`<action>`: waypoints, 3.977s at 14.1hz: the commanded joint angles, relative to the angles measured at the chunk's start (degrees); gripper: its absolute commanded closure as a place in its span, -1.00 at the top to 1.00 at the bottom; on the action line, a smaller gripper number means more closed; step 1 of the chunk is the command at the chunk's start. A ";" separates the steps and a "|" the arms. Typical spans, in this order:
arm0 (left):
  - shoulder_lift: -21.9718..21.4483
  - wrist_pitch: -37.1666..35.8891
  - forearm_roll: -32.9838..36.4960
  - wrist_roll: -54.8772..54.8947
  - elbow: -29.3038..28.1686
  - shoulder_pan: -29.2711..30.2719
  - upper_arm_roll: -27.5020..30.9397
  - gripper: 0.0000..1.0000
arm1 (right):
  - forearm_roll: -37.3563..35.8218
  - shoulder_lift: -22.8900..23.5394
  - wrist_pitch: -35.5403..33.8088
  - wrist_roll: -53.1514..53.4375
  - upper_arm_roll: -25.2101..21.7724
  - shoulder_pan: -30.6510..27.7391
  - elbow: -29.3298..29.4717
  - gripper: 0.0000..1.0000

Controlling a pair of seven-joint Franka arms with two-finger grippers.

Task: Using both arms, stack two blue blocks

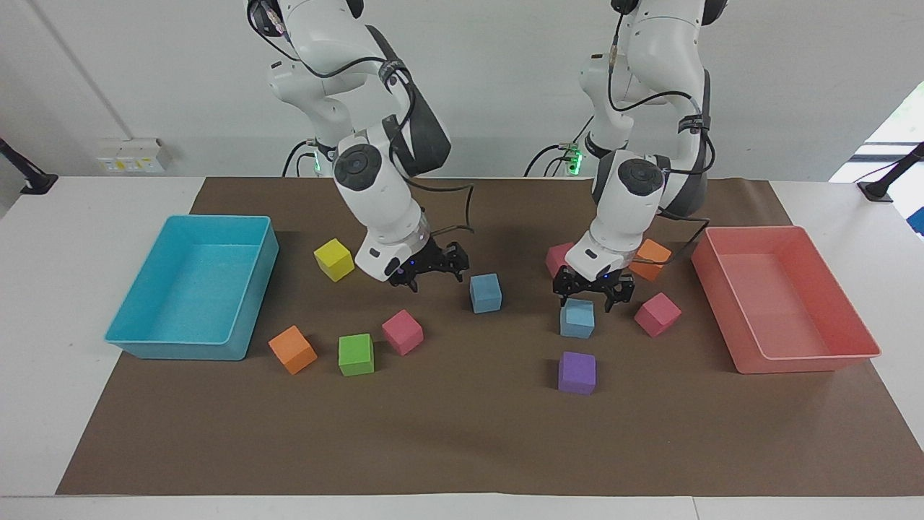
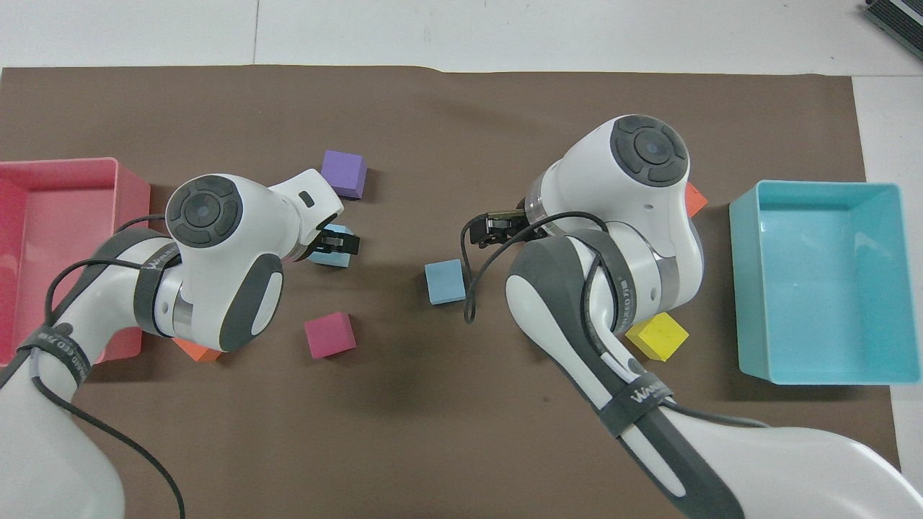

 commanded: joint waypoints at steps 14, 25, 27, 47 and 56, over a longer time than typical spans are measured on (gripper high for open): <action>8.16 7.42 0.11 -5.80 0.39 -2.22 1.06 1.00 | 27.40 0.67 2.08 -15.51 0.61 -5.01 -11.48 -1.00; 6.05 5.40 0.11 -5.80 0.39 -1.61 1.06 1.00 | 39.34 3.31 3.66 -22.63 0.61 -6.07 -15.87 -1.00; 5.52 4.69 0.11 -5.89 0.39 -1.52 1.06 1.00 | 40.76 3.31 3.84 -23.68 0.61 -6.07 -16.75 -1.00; 0.69 -8.75 2.04 -15.71 6.63 -6.95 0.88 -0.55 | 43.75 3.84 6.13 -23.69 0.61 -5.19 -17.81 -1.00; 3.67 -7.09 -0.51 -31.01 12.16 -15.93 0.80 -0.59 | 43.75 3.93 6.13 -23.69 0.61 -5.19 -17.72 -1.00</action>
